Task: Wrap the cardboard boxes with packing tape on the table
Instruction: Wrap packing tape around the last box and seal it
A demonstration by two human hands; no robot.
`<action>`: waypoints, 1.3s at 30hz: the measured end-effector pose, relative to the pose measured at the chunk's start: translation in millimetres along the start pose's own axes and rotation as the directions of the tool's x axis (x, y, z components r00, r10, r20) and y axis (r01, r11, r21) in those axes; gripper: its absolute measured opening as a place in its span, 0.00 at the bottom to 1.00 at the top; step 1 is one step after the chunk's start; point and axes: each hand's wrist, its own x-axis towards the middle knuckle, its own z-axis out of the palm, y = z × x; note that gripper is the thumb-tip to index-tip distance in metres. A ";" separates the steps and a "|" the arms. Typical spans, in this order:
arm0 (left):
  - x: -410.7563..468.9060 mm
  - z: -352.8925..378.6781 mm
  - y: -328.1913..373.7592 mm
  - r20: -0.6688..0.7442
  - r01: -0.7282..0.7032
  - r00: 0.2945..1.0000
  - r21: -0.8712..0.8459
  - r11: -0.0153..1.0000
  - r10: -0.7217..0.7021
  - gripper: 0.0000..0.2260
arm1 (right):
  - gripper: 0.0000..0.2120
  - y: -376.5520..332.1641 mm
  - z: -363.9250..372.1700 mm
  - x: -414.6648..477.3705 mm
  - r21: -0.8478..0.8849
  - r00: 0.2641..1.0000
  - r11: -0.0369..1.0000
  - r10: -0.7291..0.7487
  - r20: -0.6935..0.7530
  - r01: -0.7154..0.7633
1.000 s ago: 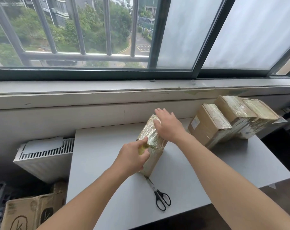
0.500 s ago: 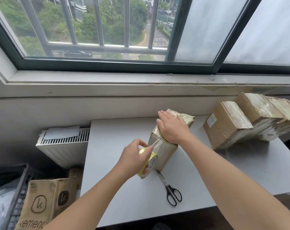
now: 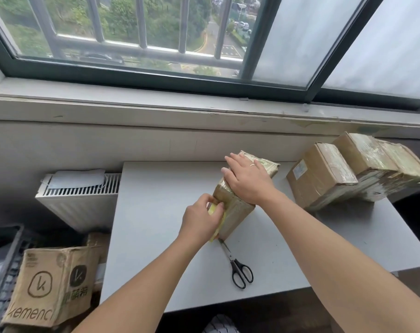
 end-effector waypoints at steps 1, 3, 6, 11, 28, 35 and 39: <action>1.2 -0.6 0.0 -0.014 0.007 1.000 0.032 0.999 -0.006 0.09 | 0.27 0.3 0.9 0.2 -0.002 1.000 1.000 0.000 -0.007 0.000; 3.5 0.1 1.2 -0.022 0.031 0.999 0.038 0.999 -0.030 0.10 | 0.27 1.5 1.2 1.2 -0.008 1.000 1.000 -0.002 -0.017 0.002; 7.3 1.3 3.3 0.005 0.072 0.997 0.012 0.997 -0.072 0.11 | 0.27 1.5 2.1 1.0 -0.006 1.000 1.000 -0.008 -0.024 0.007; 14.1 4.9 5.4 0.063 0.165 0.985 -0.067 0.984 -0.161 0.14 | 0.27 1.8 0.0 -2.0 -0.002 0.999 1.000 -0.024 -0.026 0.024; 11.1 -15.9 3.3 0.150 0.172 0.976 -0.102 0.980 -0.156 0.28 | 0.38 -3.0 2.2 -18.8 -0.179 0.993 0.977 -0.113 0.040 0.118; -2.9 -33.4 0.8 0.208 0.003 0.978 -0.084 0.996 0.014 0.17 | 0.28 -2.3 -8.5 -18.4 -0.103 0.985 0.980 -0.172 0.013 0.172; 0.2 -31.9 -7.6 0.288 0.008 0.957 -0.097 0.995 0.021 0.17 | 0.41 -0.5 -29.7 -22.8 -0.104 0.931 0.949 -0.263 0.255 0.297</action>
